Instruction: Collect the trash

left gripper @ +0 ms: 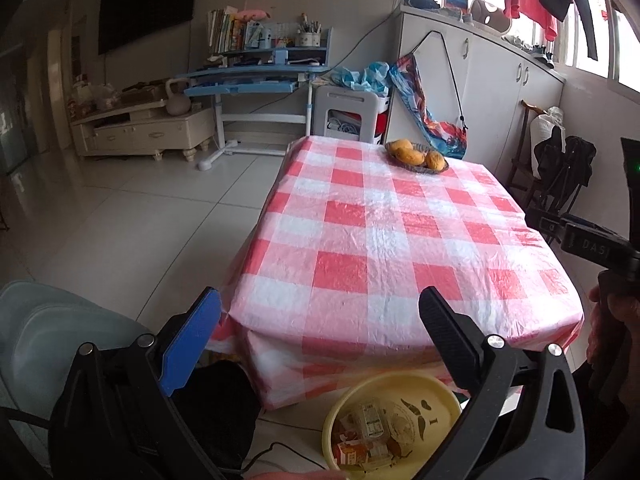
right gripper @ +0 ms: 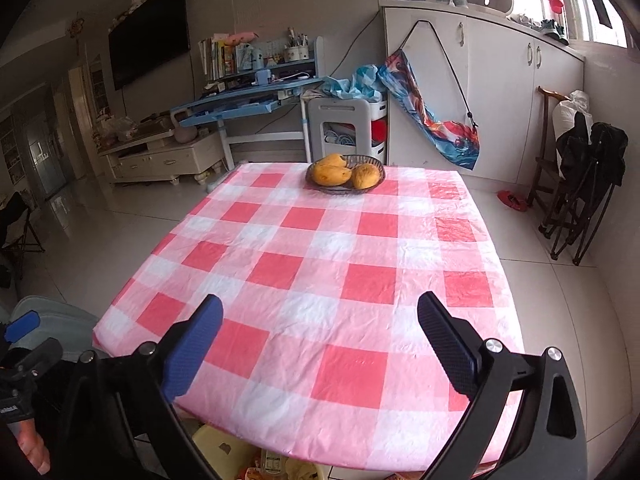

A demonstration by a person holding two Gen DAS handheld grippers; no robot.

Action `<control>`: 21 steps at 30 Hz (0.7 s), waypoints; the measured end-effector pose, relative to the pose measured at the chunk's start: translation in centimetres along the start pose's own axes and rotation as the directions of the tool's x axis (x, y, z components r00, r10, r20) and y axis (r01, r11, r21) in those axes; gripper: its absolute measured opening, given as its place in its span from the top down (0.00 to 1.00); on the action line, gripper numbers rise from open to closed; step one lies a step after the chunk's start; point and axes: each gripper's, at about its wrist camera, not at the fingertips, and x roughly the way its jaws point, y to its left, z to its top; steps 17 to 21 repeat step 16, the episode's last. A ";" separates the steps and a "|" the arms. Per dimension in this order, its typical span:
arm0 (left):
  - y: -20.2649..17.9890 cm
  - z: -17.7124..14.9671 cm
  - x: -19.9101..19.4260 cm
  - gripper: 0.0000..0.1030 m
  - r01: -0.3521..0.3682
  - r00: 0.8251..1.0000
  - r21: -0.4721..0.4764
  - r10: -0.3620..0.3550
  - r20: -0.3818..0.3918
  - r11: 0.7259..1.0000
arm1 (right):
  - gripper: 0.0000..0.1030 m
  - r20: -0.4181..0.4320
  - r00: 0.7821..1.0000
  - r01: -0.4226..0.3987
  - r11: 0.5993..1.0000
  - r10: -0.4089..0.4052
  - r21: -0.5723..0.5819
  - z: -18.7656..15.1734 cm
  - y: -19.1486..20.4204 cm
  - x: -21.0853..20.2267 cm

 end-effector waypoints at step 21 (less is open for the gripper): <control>-0.7 2.4 3.0 0.07 0.040 0.999 0.055 -0.039 -0.015 0.998 | 0.08 -0.076 0.997 0.011 0.999 -0.009 0.033 0.2 -0.8 3.9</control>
